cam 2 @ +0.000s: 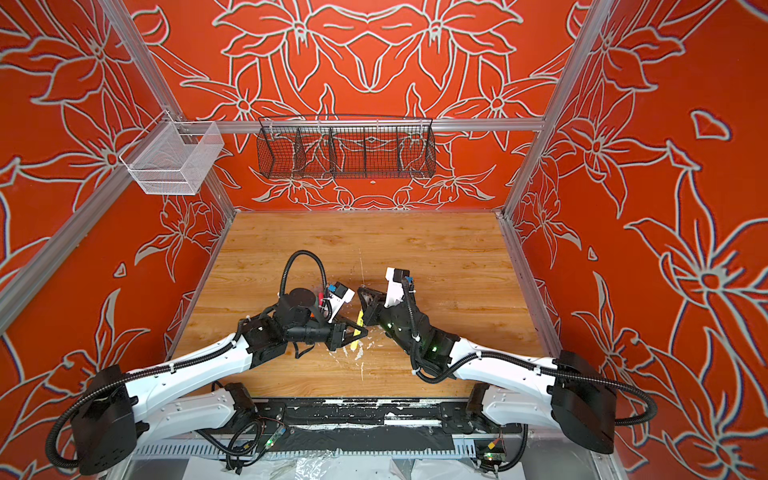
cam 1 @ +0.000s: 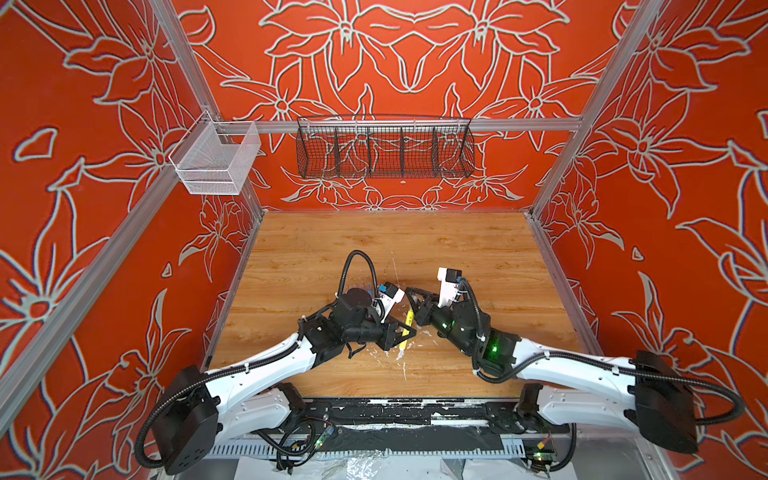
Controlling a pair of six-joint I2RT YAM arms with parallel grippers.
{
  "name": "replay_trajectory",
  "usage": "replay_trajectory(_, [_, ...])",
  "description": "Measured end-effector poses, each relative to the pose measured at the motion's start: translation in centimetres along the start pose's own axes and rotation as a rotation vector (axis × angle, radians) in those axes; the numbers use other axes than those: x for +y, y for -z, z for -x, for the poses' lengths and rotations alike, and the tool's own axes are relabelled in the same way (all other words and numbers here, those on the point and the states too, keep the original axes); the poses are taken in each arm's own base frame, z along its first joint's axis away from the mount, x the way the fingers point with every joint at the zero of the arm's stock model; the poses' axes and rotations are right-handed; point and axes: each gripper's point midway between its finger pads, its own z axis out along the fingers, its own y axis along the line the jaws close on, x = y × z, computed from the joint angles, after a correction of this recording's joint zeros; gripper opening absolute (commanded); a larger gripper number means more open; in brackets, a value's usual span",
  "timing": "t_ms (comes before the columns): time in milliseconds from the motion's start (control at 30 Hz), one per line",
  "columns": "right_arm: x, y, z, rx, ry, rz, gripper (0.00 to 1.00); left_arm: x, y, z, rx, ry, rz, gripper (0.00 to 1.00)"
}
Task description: Insert the pens into the pen caps
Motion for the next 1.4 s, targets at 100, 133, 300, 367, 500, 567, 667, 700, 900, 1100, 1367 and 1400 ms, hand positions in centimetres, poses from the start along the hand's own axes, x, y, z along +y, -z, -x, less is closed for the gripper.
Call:
replay_trajectory(100, [0.3,0.2,0.0,-0.017,0.009,0.001,0.0,-0.3,0.1,0.0,0.016,0.006,-0.002,0.0])
replay_trajectory(133, [0.4,0.3,-0.1,-0.024,0.013,0.004,0.0,-0.4,0.2,0.0,0.021,0.008,-0.007,0.0])
replay_trajectory(300, [1.1,0.7,-0.2,-0.054,0.014,0.038,0.0,-0.9,0.5,-0.2,0.048,0.026,-0.063,0.0])
replay_trajectory(367, [1.4,0.8,-0.3,-0.065,0.014,0.053,0.0,-1.2,0.6,-0.3,0.058,0.032,-0.086,0.0])
replay_trajectory(500, [2.0,0.9,-0.4,-0.087,0.025,0.07,0.0,-1.5,0.8,-0.3,0.068,0.04,-0.112,0.0])
replay_trajectory(567, [2.2,1.0,-0.3,-0.103,0.029,0.069,0.0,-1.6,1.0,-0.3,0.075,0.051,-0.131,0.0])
replay_trajectory(667, [2.3,0.9,-0.1,-0.13,0.022,0.068,0.0,-1.8,1.3,0.1,0.082,0.075,-0.18,0.0])
replay_trajectory(700, [2.3,0.9,0.0,-0.138,0.019,0.068,0.0,-1.8,1.3,0.2,0.085,0.081,-0.194,0.0])
replay_trajectory(900, [2.1,0.6,0.1,-0.167,0.003,0.064,0.0,-2.0,1.6,0.7,0.096,0.113,-0.254,0.0])
replay_trajectory(1100, [2.2,0.1,-0.3,-0.166,-0.002,0.04,0.0,-1.6,1.9,0.7,0.083,0.11,-0.223,0.0])
replay_trajectory(1367, [3.4,-0.4,-1.1,-0.152,-0.014,0.096,0.0,-0.6,3.2,0.3,0.022,0.028,-0.122,0.0])
replay_trajectory(1400, [3.5,-0.5,-1.3,-0.148,-0.015,0.104,0.0,-0.4,3.3,0.2,0.017,0.017,-0.111,0.0])
